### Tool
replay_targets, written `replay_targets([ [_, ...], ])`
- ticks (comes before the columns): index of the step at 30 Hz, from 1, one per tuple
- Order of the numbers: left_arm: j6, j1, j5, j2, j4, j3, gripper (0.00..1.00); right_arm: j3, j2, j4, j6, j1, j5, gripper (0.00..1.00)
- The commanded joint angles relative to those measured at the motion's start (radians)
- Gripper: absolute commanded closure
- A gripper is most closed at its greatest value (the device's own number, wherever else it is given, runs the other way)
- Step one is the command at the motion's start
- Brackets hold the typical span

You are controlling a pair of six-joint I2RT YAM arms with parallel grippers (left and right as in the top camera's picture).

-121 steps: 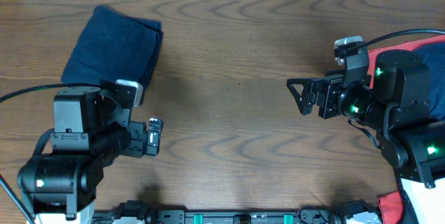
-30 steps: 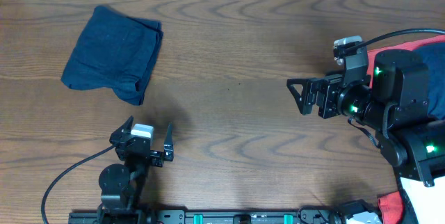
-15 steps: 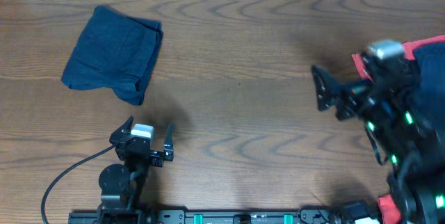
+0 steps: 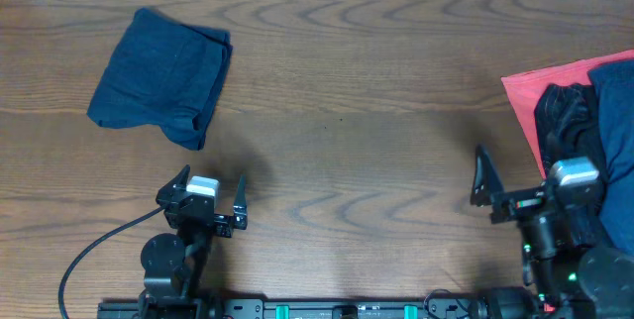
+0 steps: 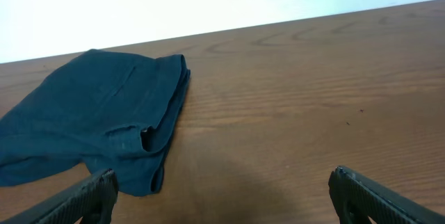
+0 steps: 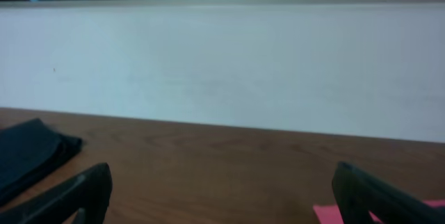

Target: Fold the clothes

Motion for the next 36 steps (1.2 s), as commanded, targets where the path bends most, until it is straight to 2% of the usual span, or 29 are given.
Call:
replay_targets([
  [1,-0.006,-0.003,0.010,-0.007,-0.006,-0.025,0.02,-0.118,-0.090,0.053,-0.018,-0.012,-0.006,0.01],
  [7,-0.006,-0.003,0.010,-0.007,-0.006,-0.025,0.02,-0.282,-0.236,0.112,-0.018,-0.012,-0.009,0.01],
  [16,-0.006,-0.003,0.009,-0.007,-0.006,-0.025,0.02,-0.394,-0.236,0.177,-0.003,-0.013,-0.014,0.01],
  [22,-0.006,-0.003,0.010,-0.007,-0.006,-0.025,0.02,-0.521,-0.236,0.312,-0.004,-0.013,-0.027,0.01],
  [29,-0.006,-0.003,0.009,-0.007,-0.006,-0.025,0.02,-0.530,-0.235,0.210,-0.004,-0.013,-0.033,0.01],
  [36,-0.006,-0.003,0.010,-0.007,-0.006,-0.025,0.02,-0.530,-0.232,0.215,-0.004,-0.013,-0.031,0.01],
])
